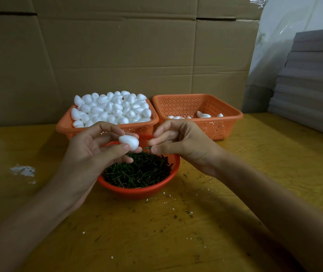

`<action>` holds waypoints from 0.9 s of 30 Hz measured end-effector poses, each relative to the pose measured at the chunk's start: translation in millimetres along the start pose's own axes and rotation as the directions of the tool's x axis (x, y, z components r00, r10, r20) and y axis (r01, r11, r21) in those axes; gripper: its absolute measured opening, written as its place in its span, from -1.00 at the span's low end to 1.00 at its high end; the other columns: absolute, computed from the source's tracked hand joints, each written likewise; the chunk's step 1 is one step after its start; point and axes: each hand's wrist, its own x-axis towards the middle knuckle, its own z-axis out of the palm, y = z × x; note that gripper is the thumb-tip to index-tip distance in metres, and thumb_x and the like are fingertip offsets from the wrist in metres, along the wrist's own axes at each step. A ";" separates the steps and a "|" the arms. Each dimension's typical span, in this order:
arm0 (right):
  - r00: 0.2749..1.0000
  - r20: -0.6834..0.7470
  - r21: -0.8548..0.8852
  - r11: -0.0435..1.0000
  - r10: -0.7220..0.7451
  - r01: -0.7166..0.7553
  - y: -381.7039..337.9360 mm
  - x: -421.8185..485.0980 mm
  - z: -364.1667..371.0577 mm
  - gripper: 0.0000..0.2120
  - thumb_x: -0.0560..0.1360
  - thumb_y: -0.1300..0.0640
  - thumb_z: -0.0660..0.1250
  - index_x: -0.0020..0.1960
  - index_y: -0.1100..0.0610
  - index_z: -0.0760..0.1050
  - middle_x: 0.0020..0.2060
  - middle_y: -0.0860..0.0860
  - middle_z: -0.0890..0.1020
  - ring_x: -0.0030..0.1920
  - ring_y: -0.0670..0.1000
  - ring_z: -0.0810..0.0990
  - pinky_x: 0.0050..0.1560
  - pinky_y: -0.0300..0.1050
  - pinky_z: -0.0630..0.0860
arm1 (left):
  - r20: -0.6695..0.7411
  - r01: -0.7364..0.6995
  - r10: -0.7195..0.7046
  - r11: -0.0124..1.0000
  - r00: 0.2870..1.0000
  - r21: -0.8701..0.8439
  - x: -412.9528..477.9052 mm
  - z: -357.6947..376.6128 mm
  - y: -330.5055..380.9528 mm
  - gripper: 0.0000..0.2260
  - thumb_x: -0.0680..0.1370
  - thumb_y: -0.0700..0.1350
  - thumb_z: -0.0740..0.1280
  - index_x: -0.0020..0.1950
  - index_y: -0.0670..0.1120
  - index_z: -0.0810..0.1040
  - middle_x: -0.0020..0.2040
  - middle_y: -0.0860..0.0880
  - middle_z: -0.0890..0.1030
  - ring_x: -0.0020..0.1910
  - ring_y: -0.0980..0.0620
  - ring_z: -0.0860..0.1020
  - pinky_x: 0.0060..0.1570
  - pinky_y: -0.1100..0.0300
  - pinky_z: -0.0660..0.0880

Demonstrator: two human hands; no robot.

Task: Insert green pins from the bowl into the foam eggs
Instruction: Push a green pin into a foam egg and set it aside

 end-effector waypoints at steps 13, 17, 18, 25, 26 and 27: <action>0.997 -0.060 -0.074 0.997 -0.039 0.034 4.7 1.3 1.1 -0.72 0.37 0.44 0.57 0.00 0.18 0.67 -0.07 0.19 0.76 -0.05 0.05 0.77 0.03 -0.15 0.66 | 0.042 0.000 -0.002 0.999 0.999 0.050 0.6 -2.4 -2.7 -0.72 0.46 -0.22 0.46 0.16 -0.21 0.66 0.16 -0.16 0.72 0.16 -0.14 0.71 -0.05 0.16 0.67; 0.996 -0.056 -0.154 0.986 -0.068 0.059 7.3 1.6 3.9 -0.72 0.37 0.43 0.58 0.02 0.23 0.66 -0.07 0.18 0.77 -0.04 0.05 0.77 0.04 -0.14 0.66 | 0.043 0.002 -0.004 0.999 0.999 0.050 0.6 -2.1 -2.9 -0.74 0.45 -0.21 0.46 0.13 -0.19 0.69 0.16 -0.16 0.73 0.16 -0.15 0.72 -0.04 0.17 0.67; 0.996 -0.052 -0.174 0.983 -0.074 0.064 7.8 1.8 4.6 -0.72 0.37 0.43 0.58 0.03 0.25 0.66 -0.07 0.18 0.77 -0.05 0.04 0.77 0.04 -0.15 0.66 | 0.044 0.004 -0.006 0.999 0.999 0.048 0.5 -2.1 -2.7 -0.75 0.45 -0.20 0.46 0.12 -0.17 0.70 0.16 -0.15 0.73 0.16 -0.13 0.72 -0.04 0.17 0.67; 0.992 -0.012 -0.303 0.946 -0.124 0.115 8.7 0.5 10.8 -0.76 0.41 0.38 0.57 0.06 0.32 0.66 -0.11 0.16 0.76 -0.08 -0.02 0.74 0.06 -0.20 0.64 | 0.055 0.017 -0.020 0.999 0.998 0.042 0.8 -2.7 -2.2 -0.72 0.47 -0.19 0.45 0.17 -0.21 0.66 0.17 -0.16 0.73 0.14 -0.18 0.73 -0.02 0.17 0.67; 0.992 -0.002 -0.304 0.945 -0.129 0.122 8.3 0.0 11.6 -0.76 0.42 0.38 0.57 0.06 0.31 0.66 -0.12 0.15 0.76 -0.08 -0.02 0.74 0.06 -0.20 0.64 | 0.055 0.018 -0.020 0.999 0.998 0.037 0.7 -2.4 -2.0 -0.72 0.47 -0.19 0.45 0.17 -0.21 0.66 0.16 -0.17 0.73 0.13 -0.18 0.73 -0.02 0.17 0.67; 0.991 0.006 -0.299 0.946 -0.131 0.127 8.0 -0.2 12.3 -0.77 0.42 0.38 0.56 0.07 0.30 0.66 -0.12 0.15 0.76 -0.08 -0.01 0.74 0.05 -0.20 0.64 | 0.054 0.018 -0.020 0.999 0.998 0.035 0.7 -2.2 -1.8 -0.72 0.47 -0.19 0.45 0.17 -0.22 0.65 0.16 -0.17 0.73 0.13 -0.18 0.73 -0.03 0.17 0.67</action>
